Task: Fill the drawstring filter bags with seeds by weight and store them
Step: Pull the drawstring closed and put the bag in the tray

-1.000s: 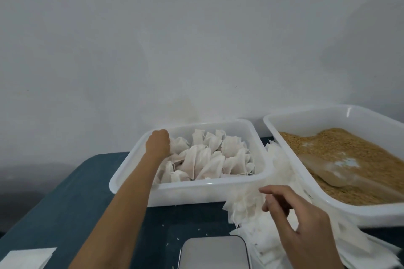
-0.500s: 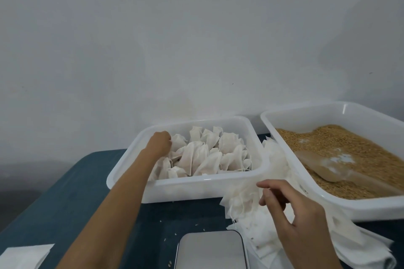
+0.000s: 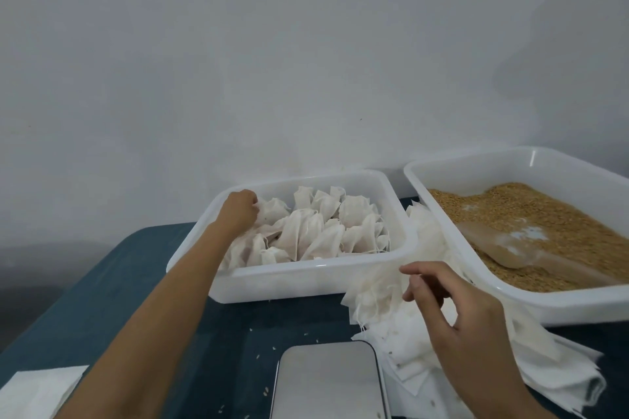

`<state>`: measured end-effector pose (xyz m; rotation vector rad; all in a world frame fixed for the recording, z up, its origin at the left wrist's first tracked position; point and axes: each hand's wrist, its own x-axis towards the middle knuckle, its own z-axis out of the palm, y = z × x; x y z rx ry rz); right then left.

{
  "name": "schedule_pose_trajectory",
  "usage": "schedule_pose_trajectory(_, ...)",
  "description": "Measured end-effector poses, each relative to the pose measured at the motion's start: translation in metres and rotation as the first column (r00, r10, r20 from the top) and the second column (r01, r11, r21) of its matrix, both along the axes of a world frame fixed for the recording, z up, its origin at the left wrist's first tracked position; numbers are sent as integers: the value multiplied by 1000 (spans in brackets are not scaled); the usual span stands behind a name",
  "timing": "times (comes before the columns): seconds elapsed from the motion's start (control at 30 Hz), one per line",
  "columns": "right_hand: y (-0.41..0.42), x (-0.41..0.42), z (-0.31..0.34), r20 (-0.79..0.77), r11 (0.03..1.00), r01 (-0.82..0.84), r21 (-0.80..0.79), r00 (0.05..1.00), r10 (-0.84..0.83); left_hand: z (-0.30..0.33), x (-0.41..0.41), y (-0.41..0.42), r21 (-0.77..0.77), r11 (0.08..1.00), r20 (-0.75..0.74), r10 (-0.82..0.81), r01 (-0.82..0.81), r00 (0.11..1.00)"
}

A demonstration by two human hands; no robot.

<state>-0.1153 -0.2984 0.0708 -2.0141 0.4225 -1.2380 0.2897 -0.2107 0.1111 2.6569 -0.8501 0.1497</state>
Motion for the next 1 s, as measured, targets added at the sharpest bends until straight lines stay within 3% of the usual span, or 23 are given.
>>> schedule_pose_trajectory(0.1, 0, -3, 2, 4, 999, -25, 33, 1000, 25, 13, -11, 7, -74, 997, 26, 2, 0, 1000)
schedule_pose_trajectory(0.17, -2, -5, 4, 17, 999, -20, 39, 1000, 19, 25, -33, 8, -169, 984, 147, -34, 59, 989)
schedule_pose_trajectory(0.3, -9, -8, 7, 66, 997, -11, 80, 998, 6, 32, -128, 13, -395, 848, 340, -222, 353, 914)
schedule_pose_trajectory(0.4, -13, -10, 9, 92, 993, -11, 114, 996, 1, 15, -206, 29, -328, 755, 301, -486, 568, 821)
schedule_pose_trajectory(0.5, -17, -11, 9, 115, 992, 0, 129, 993, -15, -10, -257, 34, -159, 717, 128, -667, 679, 734)
schedule_pose_trajectory(0.63, -20, -11, 8, 132, 991, 15, 135, 991, -33, -35, -293, 12, 65, 680, 42, -733, 730, 679)
schedule_pose_trajectory(0.77, -22, -9, 4, 132, 992, 25, 127, 990, -42, -47, -312, -12, 289, 707, 82, -690, 645, 719)
schedule_pose_trajectory(0.87, -22, -8, 2, 127, 992, 27, 127, 991, -43, -49, -314, -17, 263, 744, 89, -653, 615, 752)
schedule_pose_trajectory(1.0, -22, -7, 2, 130, 993, 28, 114, 991, -43, -46, -304, -11, 70, 773, -21, -630, 630, 776)
